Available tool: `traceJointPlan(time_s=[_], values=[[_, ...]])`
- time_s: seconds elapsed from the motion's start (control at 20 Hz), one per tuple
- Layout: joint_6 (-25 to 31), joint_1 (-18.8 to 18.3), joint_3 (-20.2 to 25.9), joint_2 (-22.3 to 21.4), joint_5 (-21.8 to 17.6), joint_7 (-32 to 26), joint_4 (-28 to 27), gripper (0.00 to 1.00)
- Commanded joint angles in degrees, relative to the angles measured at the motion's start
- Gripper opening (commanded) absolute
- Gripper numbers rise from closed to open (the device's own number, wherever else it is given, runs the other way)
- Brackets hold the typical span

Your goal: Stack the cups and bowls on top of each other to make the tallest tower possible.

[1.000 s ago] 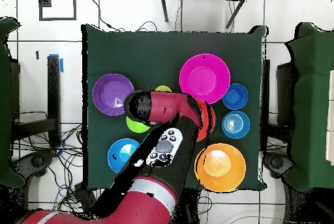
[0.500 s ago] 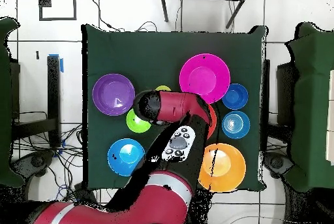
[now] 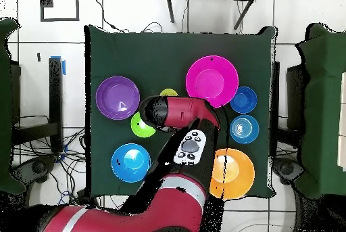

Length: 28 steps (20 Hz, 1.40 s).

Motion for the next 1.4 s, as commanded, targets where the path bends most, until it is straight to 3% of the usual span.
traceJointPlan(time_s=[0.05, 0.6, 0.95, 1.4], values=[[-0.98, -2.59, 11.02, -1.86, -3.34, -7.22, 3.76, 1.0], [6.63, -1.72, 10.82, -5.42, -3.82, -6.62, 3.37, 1.0], [2.62, -1.37, 10.98, -3.64, -3.98, -4.2, 3.05, 1.0], [-6.35, -3.83, 14.87, -0.43, -3.75, -3.39, 5.3, 1.0]])
